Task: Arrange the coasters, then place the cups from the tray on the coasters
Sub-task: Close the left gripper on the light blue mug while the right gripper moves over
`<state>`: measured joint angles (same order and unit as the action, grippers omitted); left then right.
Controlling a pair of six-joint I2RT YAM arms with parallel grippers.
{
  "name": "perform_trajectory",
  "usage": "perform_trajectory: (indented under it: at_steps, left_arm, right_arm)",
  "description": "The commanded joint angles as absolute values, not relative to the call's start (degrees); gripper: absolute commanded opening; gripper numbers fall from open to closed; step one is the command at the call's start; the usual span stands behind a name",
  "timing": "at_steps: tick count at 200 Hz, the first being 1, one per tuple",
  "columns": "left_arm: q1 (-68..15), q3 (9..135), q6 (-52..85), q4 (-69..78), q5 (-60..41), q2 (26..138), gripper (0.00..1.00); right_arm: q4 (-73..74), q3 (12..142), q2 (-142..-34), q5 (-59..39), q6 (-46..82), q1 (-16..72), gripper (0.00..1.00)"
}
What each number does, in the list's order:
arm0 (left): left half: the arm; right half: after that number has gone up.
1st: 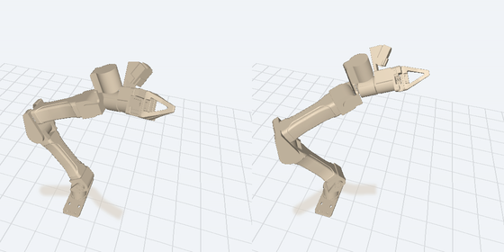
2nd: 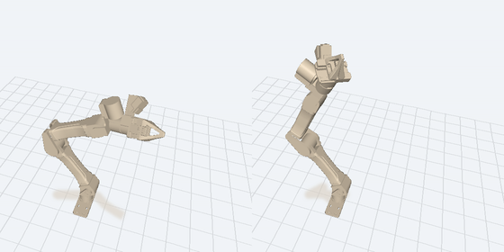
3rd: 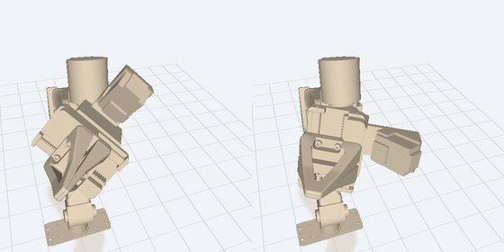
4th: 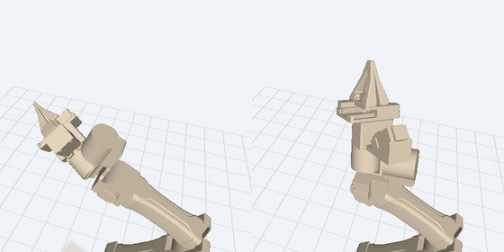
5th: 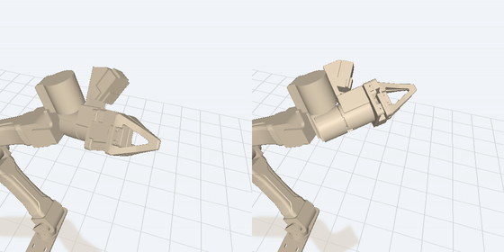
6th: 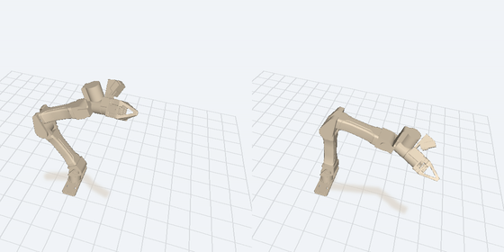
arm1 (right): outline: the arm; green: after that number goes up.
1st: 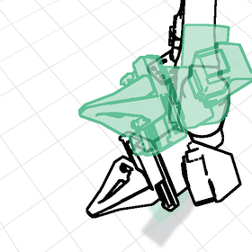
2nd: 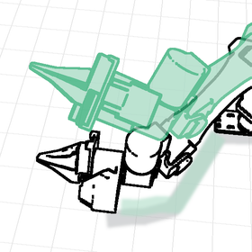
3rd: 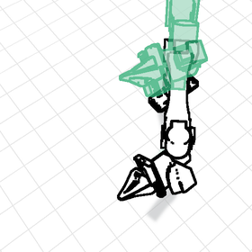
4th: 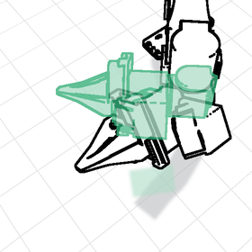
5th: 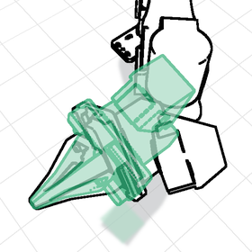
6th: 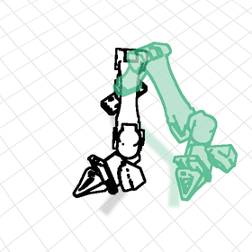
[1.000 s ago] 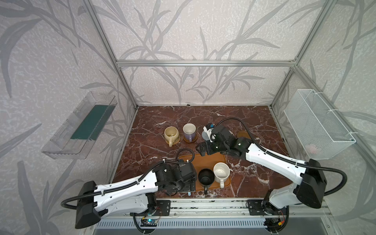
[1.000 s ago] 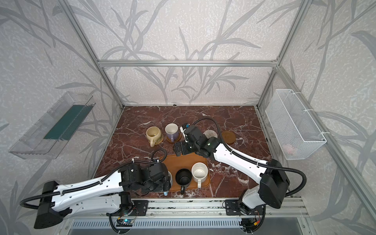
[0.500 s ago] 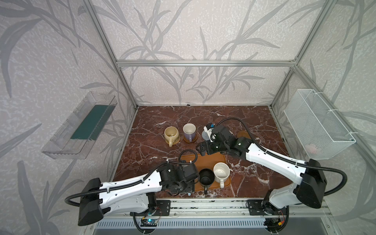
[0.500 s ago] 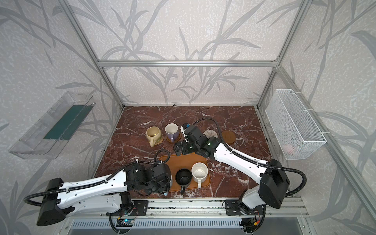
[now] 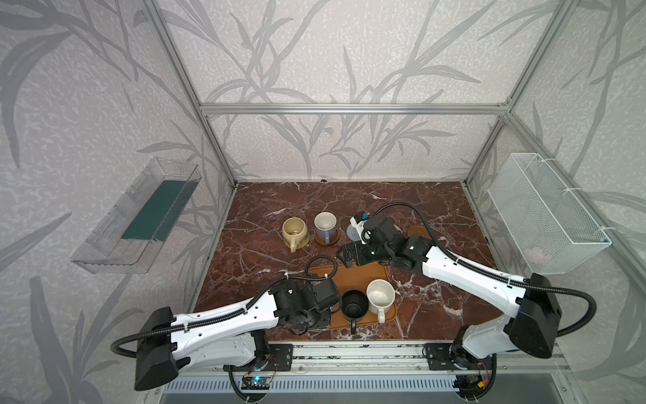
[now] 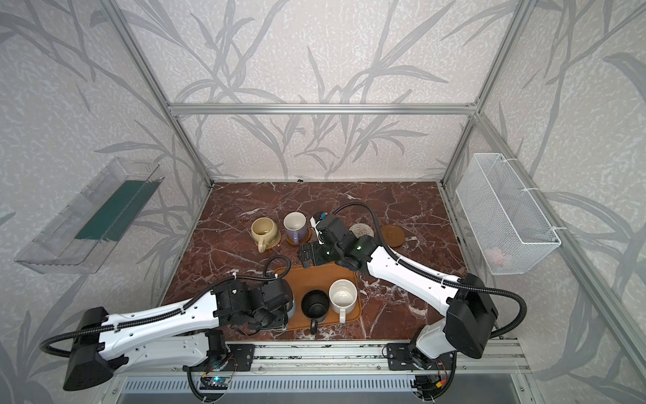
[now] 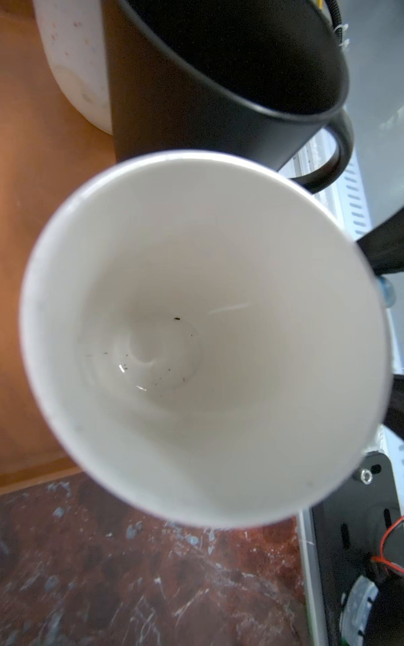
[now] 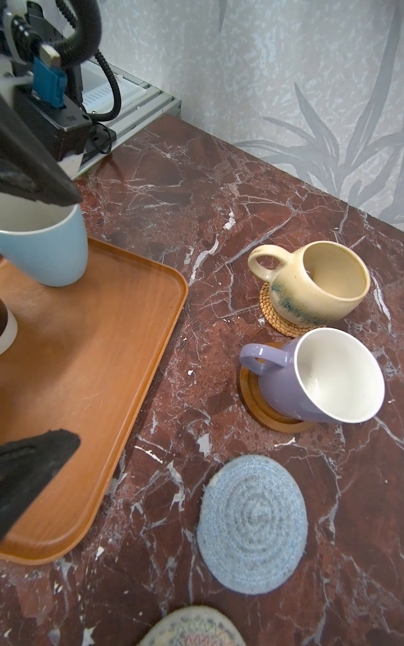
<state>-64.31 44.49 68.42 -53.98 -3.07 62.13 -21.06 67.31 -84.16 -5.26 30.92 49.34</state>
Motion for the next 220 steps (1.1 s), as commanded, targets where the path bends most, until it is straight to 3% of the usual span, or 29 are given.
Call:
perform_trajectory:
  at_steps: [1, 28, 140, 177, 220]
  left_arm:
    - [-63.3, 45.6, 66.7, -57.2, -0.2, 62.7, 0.39]
    - [-62.4, 47.7, 63.8, -60.1, 3.6, 63.0, 0.33]
    - [-61.9, 48.5, 59.5, -58.4, 1.7, 68.2, 0.31]
    - [-61.8, 49.4, 58.6, -59.0, 1.4, 70.5, 0.25]
    - [-61.0, 49.0, 58.8, -58.8, 0.8, 72.1, 0.25]
  right_arm:
    - [-21.7, 66.9, -83.3, -5.6, 31.6, 49.1, 0.99]
    - [-21.8, 66.7, -83.1, -5.3, 31.5, 49.0, 0.99]
    - [-27.9, 64.0, -78.2, -15.4, 30.6, 49.0, 1.0]
    - [-28.1, 60.1, -75.5, -14.6, 29.1, 49.0, 0.99]
    - [-29.1, 56.6, -71.9, -10.9, 28.9, 49.0, 0.99]
